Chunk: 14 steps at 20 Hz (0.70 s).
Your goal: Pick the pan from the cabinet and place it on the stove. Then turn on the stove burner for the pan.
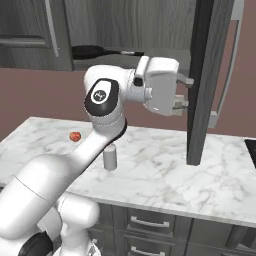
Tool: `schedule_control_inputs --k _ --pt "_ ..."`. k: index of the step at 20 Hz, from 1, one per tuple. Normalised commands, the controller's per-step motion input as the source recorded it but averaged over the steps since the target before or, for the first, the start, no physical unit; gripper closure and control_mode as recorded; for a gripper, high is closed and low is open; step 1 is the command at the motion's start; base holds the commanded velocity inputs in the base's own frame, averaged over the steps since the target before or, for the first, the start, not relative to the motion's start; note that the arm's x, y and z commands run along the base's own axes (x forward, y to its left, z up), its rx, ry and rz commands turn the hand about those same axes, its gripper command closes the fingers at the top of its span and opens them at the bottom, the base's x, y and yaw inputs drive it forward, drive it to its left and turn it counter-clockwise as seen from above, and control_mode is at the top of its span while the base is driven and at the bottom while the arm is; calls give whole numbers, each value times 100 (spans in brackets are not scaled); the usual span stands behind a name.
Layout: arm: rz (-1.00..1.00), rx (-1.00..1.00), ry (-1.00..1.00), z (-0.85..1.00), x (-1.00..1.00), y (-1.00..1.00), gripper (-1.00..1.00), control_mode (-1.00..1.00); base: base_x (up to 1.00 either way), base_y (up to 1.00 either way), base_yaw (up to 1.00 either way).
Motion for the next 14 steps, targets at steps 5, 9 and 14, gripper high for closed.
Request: schedule_control_inputs --k 5,9,14 --pt "5 15 -12 0 -5 49 -100 -100 0 0 0" --pt "9 11 -15 0 0 82 -100 -100 0 0 0" --pt "14 8 -18 0 0 100 -100 -100 0 0 0"
